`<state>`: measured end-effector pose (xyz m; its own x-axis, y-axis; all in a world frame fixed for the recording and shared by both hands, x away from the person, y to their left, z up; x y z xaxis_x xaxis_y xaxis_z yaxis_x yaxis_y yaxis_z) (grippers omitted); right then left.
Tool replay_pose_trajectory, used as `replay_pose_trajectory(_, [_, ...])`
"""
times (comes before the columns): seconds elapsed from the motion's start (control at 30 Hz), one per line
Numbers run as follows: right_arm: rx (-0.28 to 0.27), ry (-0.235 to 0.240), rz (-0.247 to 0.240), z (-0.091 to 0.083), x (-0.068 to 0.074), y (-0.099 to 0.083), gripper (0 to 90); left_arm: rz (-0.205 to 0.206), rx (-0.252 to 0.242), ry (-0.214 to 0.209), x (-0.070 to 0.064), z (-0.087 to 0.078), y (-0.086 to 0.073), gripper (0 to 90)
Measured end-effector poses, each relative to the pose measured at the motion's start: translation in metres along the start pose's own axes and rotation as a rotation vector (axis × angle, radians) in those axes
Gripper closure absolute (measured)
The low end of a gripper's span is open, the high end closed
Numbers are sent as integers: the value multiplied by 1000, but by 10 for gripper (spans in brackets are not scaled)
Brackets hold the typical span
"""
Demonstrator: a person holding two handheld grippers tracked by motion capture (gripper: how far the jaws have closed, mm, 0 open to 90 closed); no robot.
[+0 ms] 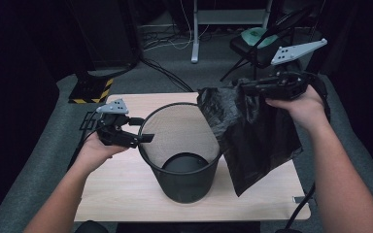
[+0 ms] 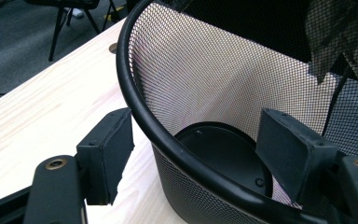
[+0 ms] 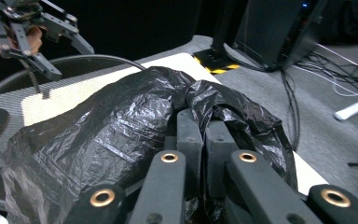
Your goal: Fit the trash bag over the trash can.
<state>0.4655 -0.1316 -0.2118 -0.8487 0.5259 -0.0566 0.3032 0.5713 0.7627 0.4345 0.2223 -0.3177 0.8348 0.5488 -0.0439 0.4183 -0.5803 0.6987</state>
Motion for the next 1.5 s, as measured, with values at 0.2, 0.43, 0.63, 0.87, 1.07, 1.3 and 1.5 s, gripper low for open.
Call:
replay_pose_trajectory(0.2, [-17, 54, -35, 17, 12, 12, 868, -10, -17, 7, 2, -9, 0, 271])
replay_pose_trajectory(0.43, [-7, 105, -57, 41, 24, 18, 869, -17, -22, -3, 4, -12, 2, 268])
replay_pose_trajectory(0.63, [20, 137, -61, 65, 28, 17, 869, -14, -21, 5, 4, -14, 5, 266])
replay_pose_trajectory(0.87, [50, 168, -66, 87, 33, 16, 869, -11, -22, 9, 6, -15, 12, 260])
replay_pose_trajectory(1.07, [57, 197, -82, 100, 41, 21, 870, -8, -21, 5, 8, -13, 20, 254])
replay_pose_trajectory(1.3, [60, 236, -107, 114, 52, 31, 870, 13, -27, 5, 4, -15, 29, 251])
replay_pose_trajectory(1.5, [80, 259, -142, 126, 66, 40, 870, 23, -30, 6, 0, -19, 34, 246])
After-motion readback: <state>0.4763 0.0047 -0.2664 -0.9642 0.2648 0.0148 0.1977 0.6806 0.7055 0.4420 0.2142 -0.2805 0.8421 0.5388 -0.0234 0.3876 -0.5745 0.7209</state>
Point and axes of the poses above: each handheld gripper's, and its own axes: z roughly forward along the jaws, y roughly out of its top, x roughly to its left, the point moved 6 cm from there along z, roughly forward along the jaws, and after that the axes turned 10 degrees about x, right-handed, at the moved point
